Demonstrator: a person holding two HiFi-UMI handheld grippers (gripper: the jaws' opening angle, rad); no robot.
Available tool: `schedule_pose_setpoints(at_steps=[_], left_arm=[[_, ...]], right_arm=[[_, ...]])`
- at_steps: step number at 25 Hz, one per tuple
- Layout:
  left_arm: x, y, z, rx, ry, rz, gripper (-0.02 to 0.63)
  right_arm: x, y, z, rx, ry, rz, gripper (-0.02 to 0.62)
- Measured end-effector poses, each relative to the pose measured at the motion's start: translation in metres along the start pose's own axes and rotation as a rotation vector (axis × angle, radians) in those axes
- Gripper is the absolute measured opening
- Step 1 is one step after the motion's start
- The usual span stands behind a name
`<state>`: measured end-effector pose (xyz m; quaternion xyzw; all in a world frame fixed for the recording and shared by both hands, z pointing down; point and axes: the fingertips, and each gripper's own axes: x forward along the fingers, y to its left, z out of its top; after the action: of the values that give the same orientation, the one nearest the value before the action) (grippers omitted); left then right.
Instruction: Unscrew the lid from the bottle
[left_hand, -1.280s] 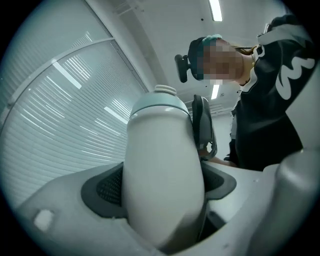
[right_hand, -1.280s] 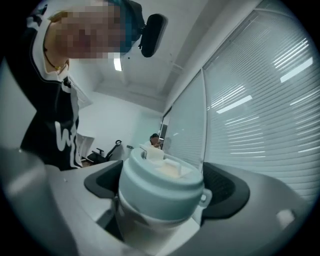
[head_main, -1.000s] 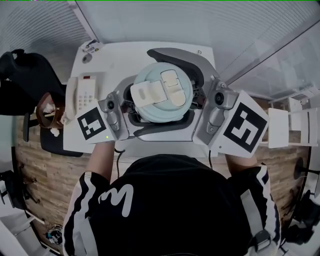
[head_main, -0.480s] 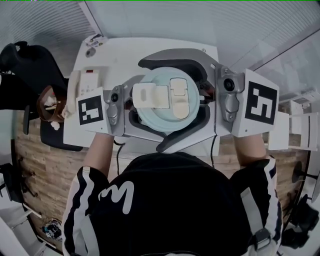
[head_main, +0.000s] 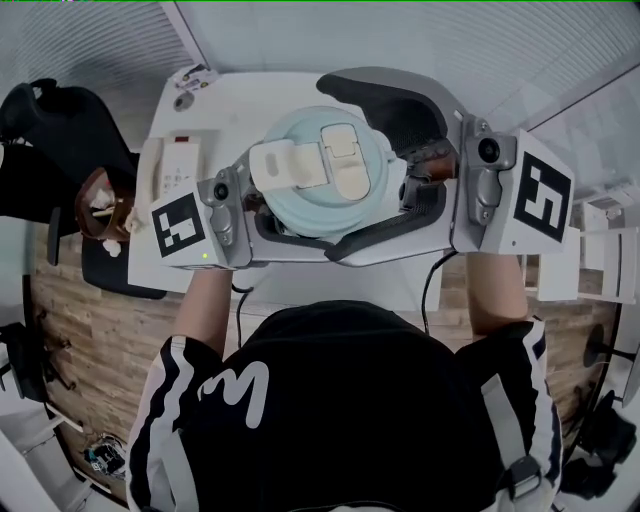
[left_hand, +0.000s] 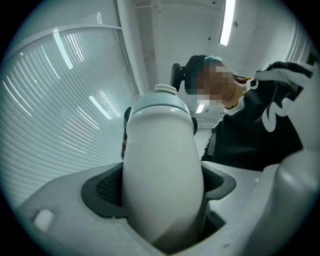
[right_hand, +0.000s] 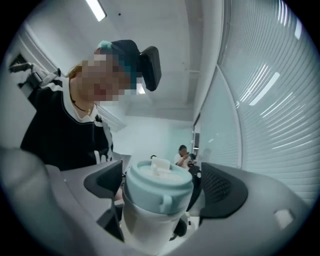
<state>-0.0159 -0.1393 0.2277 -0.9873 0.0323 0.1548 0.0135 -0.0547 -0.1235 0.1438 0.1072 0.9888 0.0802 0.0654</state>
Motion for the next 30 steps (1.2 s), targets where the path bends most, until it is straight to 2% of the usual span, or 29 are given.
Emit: schedule_pose_setpoints(at_steps=[3, 6, 11, 16, 21, 27, 30], left_arm=[[-0.007, 0.024, -0.004, 0.049, 0.041, 0.165, 0.44], [-0.009, 0.04, -0.008, 0.086, 0.048, 0.309, 0.44], [-0.009, 0.051, -0.011, 0.175, 0.047, 0.469, 0.44], [-0.013, 0.055, -0.017, 0.208, 0.054, 0.514, 0.44], [-0.013, 0.056, -0.023, 0.152, 0.037, 0.544, 0.44], [-0.015, 0.054, -0.024, 0.142, 0.037, 0.547, 0.44], [-0.019, 0.054, -0.025, 0.123, 0.027, 0.542, 0.44]], right_arm=[[-0.012, -0.021, 0.001, -0.009, -0.007, -0.208, 0.489], [-0.027, -0.03, -0.001, -0.034, 0.003, -0.374, 0.489], [-0.037, -0.031, -0.013, -0.053, 0.018, -0.596, 0.489], [-0.034, -0.029, -0.038, -0.053, 0.028, -0.684, 0.482], [-0.061, -0.023, -0.047, -0.002, 0.019, -0.745, 0.437], [-0.088, -0.026, -0.066, -0.016, 0.12, -0.826, 0.399], [-0.1, -0.026, -0.074, 0.0, 0.127, -0.857, 0.375]])
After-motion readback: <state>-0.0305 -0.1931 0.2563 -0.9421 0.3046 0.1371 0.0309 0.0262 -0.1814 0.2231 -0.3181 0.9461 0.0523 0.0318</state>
